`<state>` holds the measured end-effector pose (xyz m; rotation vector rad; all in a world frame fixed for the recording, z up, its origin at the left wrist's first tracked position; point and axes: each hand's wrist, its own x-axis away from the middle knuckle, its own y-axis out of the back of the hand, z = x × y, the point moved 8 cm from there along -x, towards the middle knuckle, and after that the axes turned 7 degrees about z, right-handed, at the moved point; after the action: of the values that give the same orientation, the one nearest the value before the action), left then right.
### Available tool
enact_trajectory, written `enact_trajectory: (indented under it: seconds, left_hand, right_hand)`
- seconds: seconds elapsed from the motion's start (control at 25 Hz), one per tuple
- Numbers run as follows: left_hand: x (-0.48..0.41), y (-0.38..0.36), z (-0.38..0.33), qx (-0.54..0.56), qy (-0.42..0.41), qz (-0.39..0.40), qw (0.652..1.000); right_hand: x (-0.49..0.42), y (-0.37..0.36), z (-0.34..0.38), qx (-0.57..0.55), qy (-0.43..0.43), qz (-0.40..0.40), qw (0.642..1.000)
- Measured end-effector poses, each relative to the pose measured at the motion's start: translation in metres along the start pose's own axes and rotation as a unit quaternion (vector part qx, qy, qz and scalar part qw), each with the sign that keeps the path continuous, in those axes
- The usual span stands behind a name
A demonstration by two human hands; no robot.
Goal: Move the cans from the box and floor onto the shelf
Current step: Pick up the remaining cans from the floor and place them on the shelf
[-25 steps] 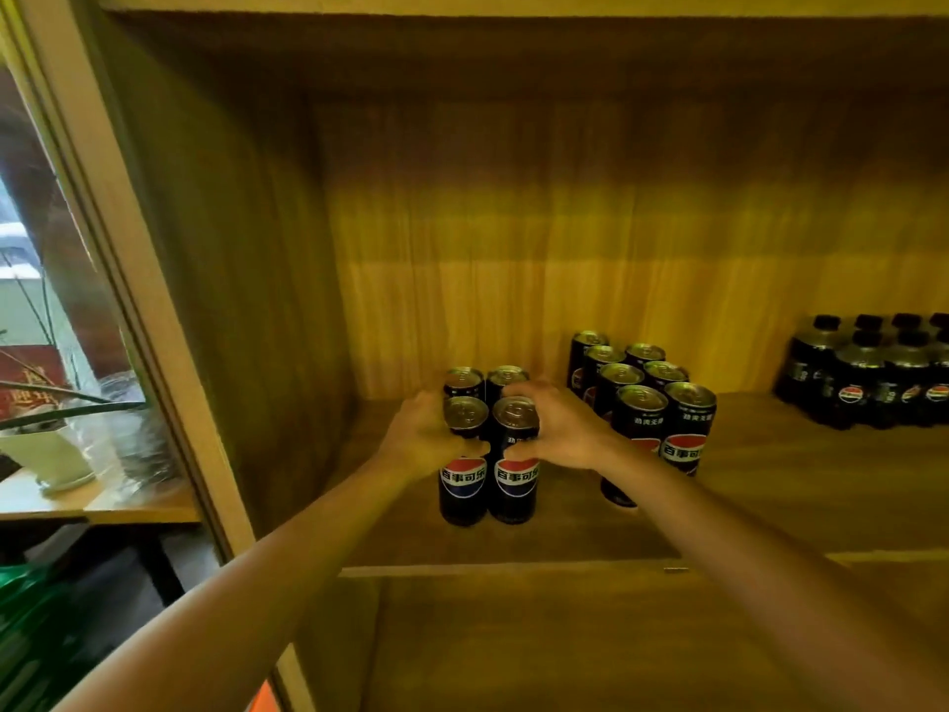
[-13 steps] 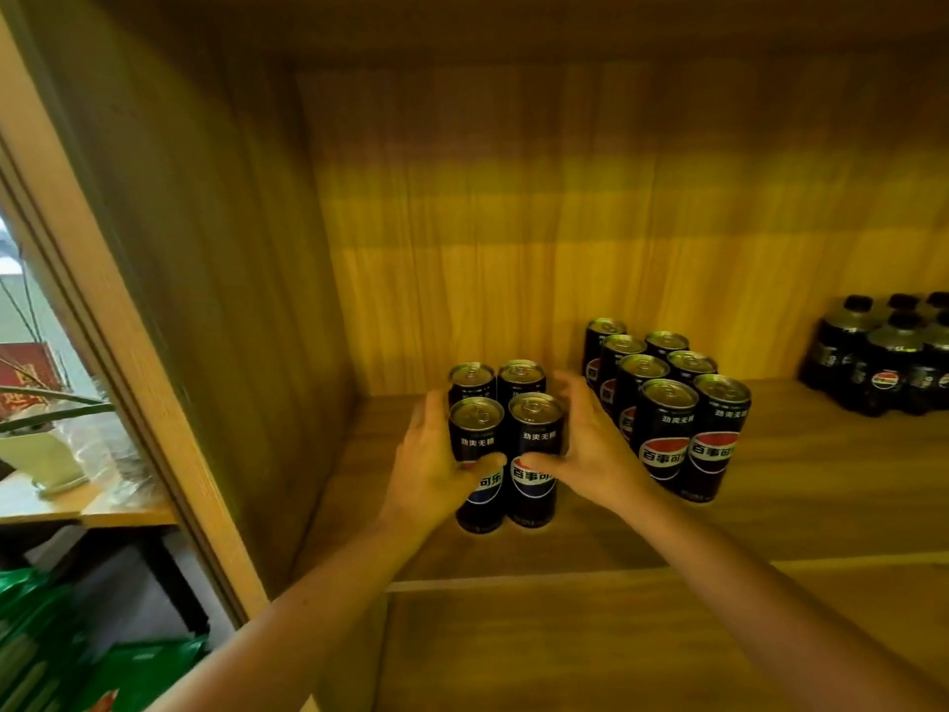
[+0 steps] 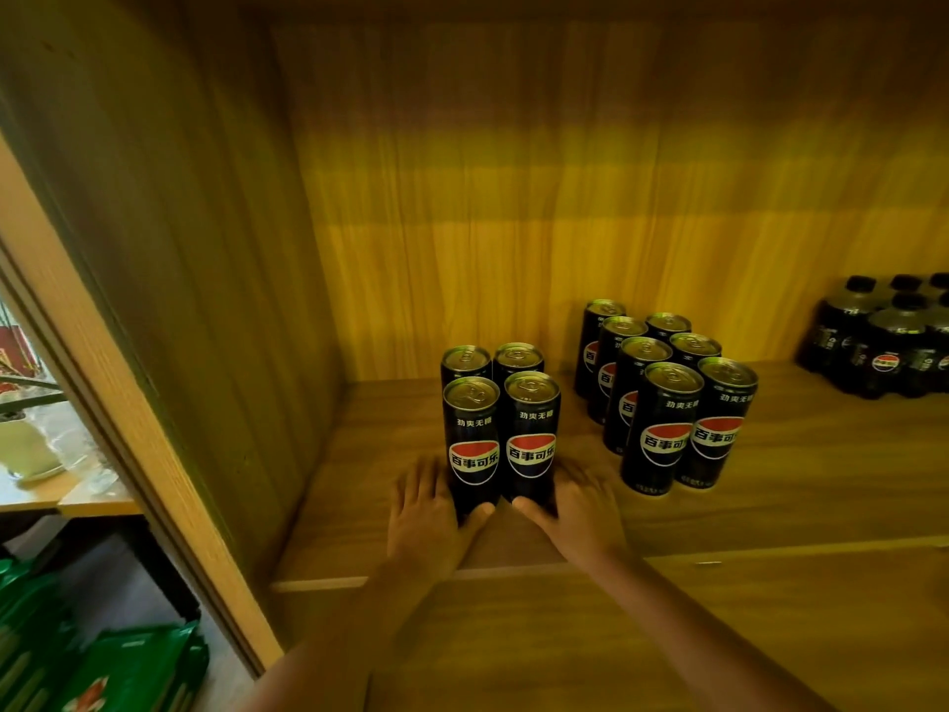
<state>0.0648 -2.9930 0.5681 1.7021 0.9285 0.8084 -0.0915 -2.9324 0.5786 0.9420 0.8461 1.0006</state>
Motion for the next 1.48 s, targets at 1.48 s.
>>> enact_trajectory:
  seconds: [1.48]
  left_hand:
    - [-0.003,0.02,0.006,0.001,-0.041,-0.109,0.993]
  right_hand:
    - [0.002,0.003,-0.003,0.05,-0.065,-0.014,0.997]
